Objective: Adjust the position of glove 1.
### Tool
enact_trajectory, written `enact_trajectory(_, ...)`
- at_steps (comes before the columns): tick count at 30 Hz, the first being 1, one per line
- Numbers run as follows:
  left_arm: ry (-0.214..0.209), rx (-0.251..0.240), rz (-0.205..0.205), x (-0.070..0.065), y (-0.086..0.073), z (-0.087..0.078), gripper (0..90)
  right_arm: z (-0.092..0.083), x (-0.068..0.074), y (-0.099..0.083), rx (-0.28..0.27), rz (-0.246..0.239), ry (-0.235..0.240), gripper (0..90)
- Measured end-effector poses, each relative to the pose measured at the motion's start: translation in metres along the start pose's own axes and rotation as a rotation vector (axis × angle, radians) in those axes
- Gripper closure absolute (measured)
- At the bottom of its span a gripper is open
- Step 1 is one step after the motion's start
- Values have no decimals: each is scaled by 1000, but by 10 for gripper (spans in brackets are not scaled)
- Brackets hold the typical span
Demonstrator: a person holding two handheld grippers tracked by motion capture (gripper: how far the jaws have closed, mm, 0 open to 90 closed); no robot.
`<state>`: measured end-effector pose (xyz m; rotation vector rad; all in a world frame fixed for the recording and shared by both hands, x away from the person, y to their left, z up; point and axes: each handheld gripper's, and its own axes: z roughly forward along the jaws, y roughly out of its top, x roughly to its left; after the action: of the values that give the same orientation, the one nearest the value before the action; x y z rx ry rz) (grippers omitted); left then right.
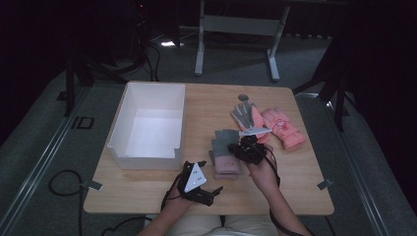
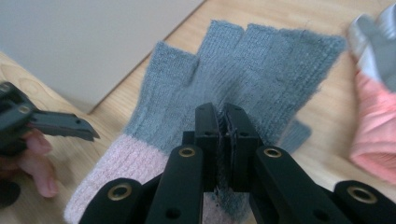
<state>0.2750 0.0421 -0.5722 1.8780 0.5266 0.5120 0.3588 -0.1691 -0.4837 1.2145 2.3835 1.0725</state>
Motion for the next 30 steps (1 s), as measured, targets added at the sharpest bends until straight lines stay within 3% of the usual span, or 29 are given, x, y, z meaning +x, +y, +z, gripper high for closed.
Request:
enact_trajectory(10,-3,2,-13,1,0,1,0,26,-8,-18,71,51,11,851)
enact_trajectory(17,-4,7,6,0,0,1,0,39,-11,-24,96,61,14,850)
enact_trajectory(30,-3,29,26,-3,1,3,0,51,-14,-31,104,30,11,813)
